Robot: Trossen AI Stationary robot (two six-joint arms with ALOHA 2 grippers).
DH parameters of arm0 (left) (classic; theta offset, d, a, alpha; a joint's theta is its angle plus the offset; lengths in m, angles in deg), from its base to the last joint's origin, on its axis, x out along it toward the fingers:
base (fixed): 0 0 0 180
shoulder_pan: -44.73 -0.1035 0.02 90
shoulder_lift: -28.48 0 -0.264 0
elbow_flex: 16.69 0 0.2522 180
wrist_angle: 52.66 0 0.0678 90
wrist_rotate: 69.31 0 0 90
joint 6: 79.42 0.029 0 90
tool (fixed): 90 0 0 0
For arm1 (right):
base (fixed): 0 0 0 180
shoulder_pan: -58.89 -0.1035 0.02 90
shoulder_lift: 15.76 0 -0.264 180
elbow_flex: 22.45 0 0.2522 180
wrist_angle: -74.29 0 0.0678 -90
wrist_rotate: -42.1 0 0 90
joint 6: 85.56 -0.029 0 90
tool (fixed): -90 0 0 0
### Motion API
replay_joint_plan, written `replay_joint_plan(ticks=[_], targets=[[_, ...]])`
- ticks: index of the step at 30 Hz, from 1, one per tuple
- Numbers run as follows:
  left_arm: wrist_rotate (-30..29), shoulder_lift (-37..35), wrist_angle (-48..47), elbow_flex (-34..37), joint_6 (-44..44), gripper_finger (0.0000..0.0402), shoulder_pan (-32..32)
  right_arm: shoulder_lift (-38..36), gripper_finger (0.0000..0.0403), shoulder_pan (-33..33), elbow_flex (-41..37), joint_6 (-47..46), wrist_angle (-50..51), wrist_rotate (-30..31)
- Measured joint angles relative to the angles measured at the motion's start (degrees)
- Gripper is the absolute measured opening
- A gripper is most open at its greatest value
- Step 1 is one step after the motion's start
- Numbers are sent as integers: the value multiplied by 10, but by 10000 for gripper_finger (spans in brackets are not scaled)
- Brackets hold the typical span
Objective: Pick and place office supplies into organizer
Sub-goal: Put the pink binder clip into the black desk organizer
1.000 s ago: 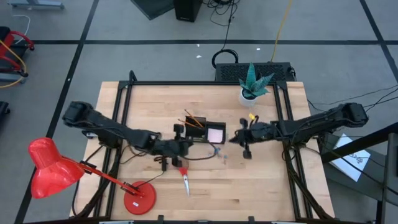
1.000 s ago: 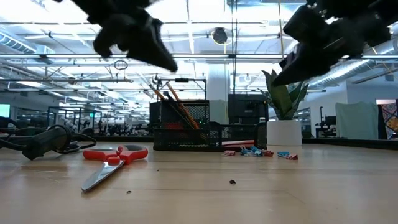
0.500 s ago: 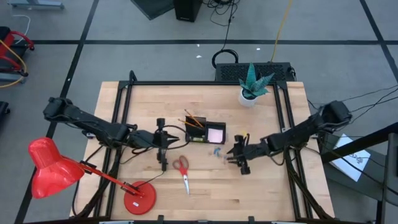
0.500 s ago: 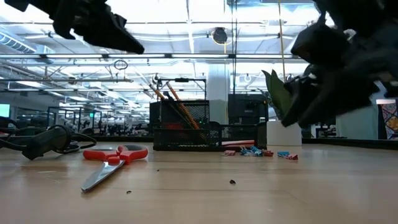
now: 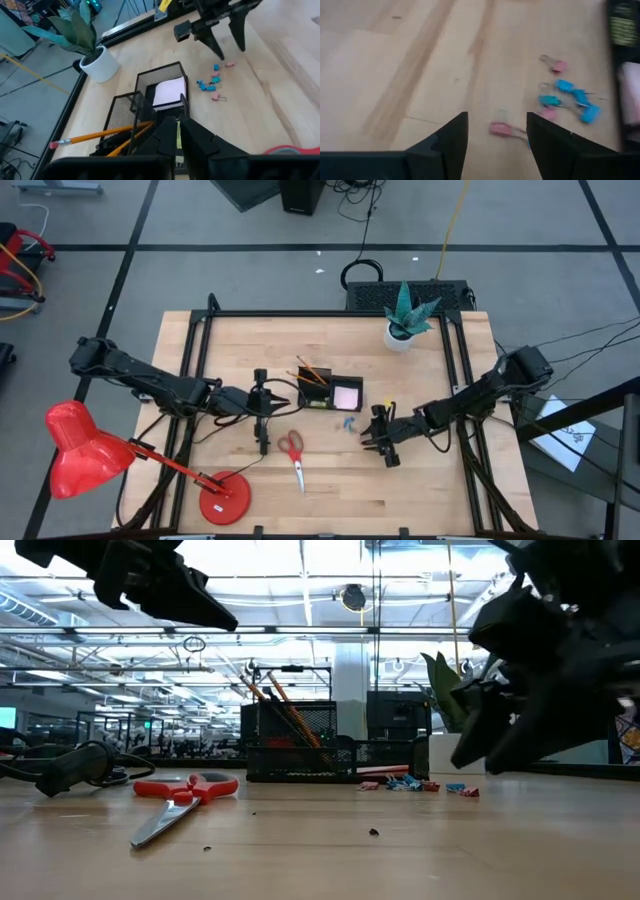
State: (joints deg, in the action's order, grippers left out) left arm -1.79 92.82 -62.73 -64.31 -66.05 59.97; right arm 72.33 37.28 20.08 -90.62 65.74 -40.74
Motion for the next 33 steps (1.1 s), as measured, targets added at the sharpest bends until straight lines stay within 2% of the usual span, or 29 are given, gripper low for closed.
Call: replay_joint_plan(ticks=[6, 11, 20, 29, 33], targets=[[3, 0, -5, 0, -4, 45, -1, 0, 166, -10, 1, 3, 4, -12], [3, 0, -5, 0, -4, 46, -2, 0, 150, -10, 1, -2, 3, 36], [4, 0, -5, 0, -3, 46, -2, 1, 144, -10, 1, -17, 1, 35], [4, 0, -4, 0, -6, 47, -2, 92, 144, -10, 2, -30, -86, 47], [4, 0, -4, 0, -7, 47, -2, 116, 144, -10, 3, -52, -89, 53]])
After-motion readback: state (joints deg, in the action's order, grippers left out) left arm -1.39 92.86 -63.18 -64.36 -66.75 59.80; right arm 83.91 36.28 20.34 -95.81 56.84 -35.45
